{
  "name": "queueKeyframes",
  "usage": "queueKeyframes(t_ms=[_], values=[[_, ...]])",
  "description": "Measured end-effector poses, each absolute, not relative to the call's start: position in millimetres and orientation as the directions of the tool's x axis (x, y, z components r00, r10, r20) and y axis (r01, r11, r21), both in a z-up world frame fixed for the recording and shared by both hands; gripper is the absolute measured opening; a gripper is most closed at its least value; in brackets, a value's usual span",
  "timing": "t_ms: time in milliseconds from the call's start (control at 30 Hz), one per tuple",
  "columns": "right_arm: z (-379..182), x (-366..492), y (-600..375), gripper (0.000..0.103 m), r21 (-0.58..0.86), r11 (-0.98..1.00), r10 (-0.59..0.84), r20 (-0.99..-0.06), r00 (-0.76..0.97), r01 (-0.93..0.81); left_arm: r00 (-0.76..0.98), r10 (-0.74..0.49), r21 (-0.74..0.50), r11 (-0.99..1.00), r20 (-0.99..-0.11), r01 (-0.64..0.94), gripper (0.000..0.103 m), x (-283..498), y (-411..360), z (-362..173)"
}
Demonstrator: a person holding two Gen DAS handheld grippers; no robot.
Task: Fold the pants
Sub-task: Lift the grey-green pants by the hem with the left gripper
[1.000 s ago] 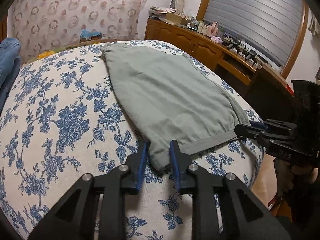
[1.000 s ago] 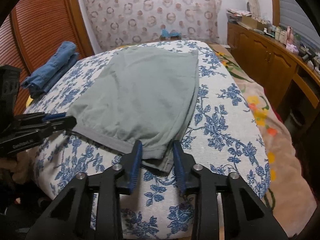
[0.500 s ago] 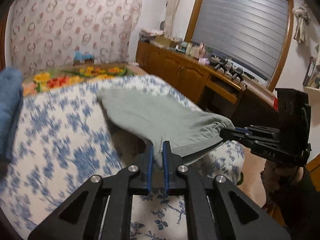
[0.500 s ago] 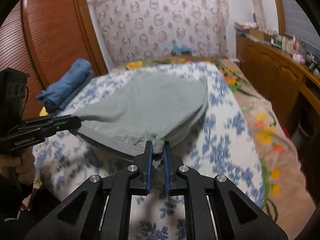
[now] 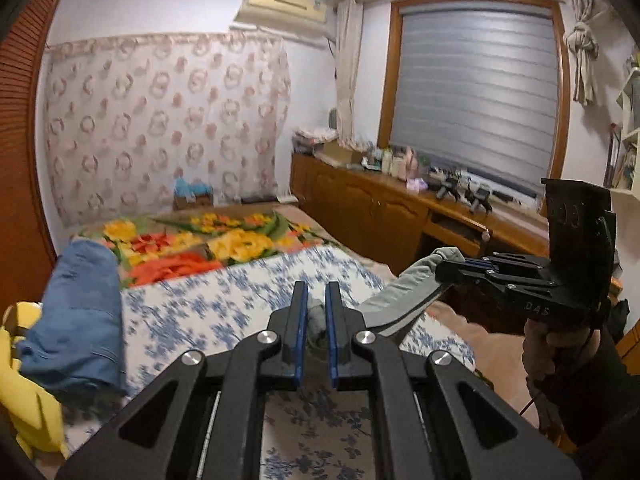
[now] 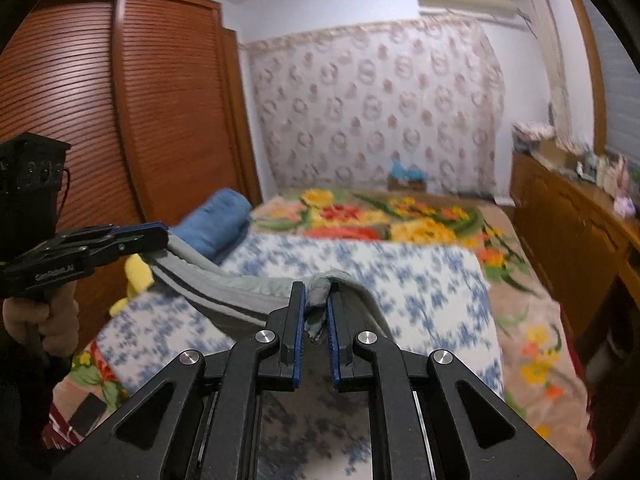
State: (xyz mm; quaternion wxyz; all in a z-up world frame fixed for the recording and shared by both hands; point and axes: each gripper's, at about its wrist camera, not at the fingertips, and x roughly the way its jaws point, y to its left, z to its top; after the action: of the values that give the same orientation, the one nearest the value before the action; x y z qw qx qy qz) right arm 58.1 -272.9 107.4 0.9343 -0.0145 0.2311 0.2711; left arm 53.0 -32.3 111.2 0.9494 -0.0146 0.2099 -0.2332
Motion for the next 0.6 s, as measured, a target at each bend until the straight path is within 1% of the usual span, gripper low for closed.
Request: queueKeyframes(t_ms=[100,200,433,600], values=[[121,57,-261,0.007,0.085,0.833,0.529,-0.414,0.741,-0.547,0.820,-0.429,-0.122,0.901,-0.378,0.415,0.005,52,-21,113],[121,64,-250,0.007,0.083,0.819,0.546,-0.414,0.728,-0.567,0.823,-0.414,-0.134,0.909,-0.390,0.394,0.005,60,-10,102],[78,110,-226,0.007,0.102,0.809,0.546,-0.497,0.674,-0.579,0.786,-0.396,-0.198,0.918,-0.474,0.343,0.005,110,9,46],[61,145,-221,0.007,0.108,0.808,0.539,-0.532,0.653,-0.579,0.777,-0.391,-0.214,0.920,-0.494,0.328,0.005,142,9,33]])
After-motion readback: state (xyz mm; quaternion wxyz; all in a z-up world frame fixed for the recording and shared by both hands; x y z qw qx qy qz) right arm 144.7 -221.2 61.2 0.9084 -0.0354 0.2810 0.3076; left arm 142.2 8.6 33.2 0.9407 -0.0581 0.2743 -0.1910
